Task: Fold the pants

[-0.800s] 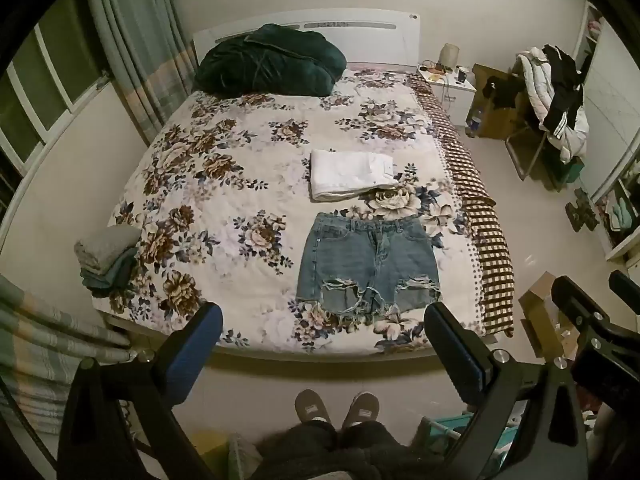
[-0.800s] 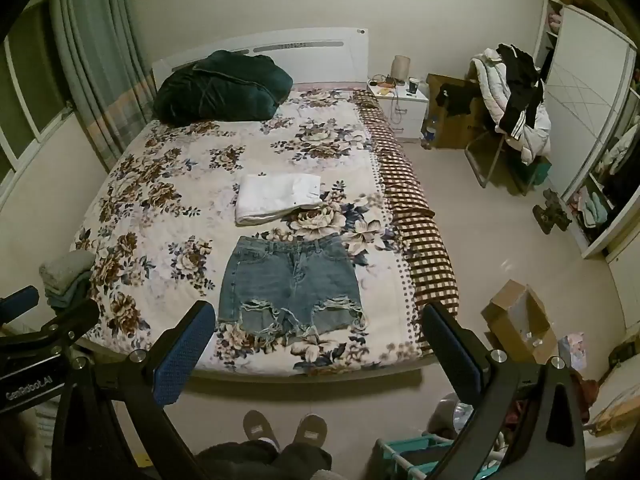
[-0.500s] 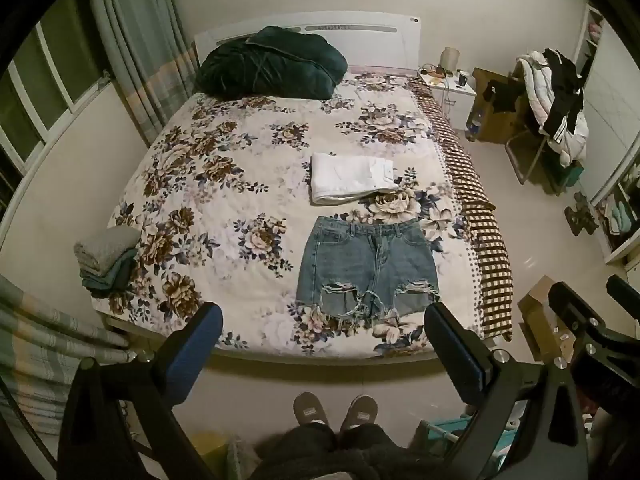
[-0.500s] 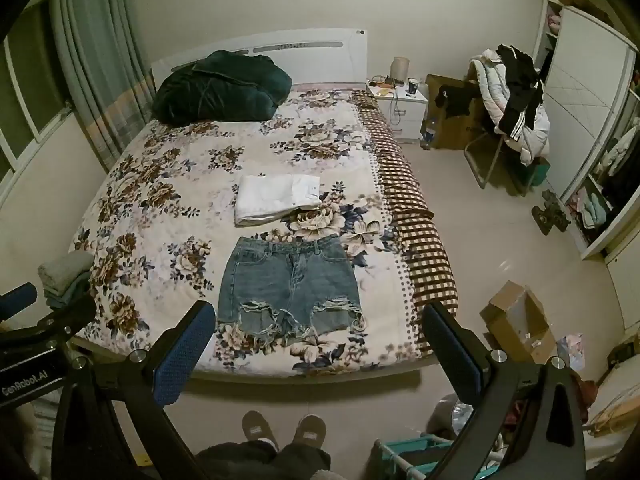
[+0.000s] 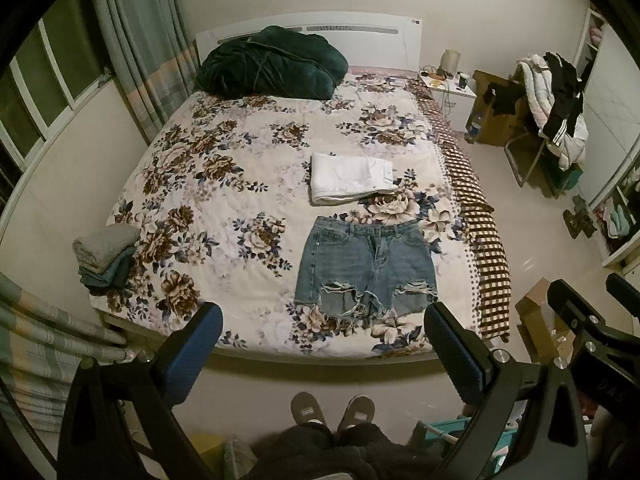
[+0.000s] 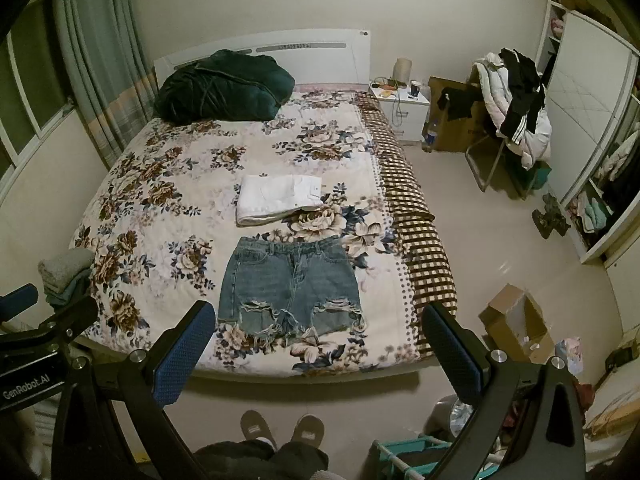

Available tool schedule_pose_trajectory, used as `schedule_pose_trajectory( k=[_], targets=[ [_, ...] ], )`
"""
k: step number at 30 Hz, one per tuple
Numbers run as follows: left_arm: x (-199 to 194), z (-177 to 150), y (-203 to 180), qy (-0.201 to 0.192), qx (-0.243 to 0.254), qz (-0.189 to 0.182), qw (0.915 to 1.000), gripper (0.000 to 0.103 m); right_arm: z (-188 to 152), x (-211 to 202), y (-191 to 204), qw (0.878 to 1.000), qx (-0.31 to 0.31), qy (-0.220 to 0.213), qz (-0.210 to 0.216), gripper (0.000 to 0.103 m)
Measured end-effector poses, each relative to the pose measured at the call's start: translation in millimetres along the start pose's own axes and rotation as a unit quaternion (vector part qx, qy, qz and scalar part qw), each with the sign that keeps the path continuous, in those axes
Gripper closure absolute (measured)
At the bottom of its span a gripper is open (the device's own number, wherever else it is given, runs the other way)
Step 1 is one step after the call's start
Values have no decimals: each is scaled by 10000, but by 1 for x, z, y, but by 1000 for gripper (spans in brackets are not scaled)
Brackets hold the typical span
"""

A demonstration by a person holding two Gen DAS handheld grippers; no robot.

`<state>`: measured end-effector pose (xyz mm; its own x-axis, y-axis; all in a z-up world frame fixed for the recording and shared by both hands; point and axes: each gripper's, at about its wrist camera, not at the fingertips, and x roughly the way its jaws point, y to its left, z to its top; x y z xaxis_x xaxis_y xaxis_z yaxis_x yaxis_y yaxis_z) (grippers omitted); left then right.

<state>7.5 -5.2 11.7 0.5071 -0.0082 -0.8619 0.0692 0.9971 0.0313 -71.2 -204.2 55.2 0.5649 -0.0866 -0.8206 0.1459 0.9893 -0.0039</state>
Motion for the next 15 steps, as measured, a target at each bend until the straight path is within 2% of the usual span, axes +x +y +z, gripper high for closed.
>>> schedule_pose_trajectory(
  k=[15],
  targets=[
    [-1, -3, -1, -40, -34, -37, 10000, 0, 1, -4, 3, 10000, -3, -2, 8, 0]
  ],
)
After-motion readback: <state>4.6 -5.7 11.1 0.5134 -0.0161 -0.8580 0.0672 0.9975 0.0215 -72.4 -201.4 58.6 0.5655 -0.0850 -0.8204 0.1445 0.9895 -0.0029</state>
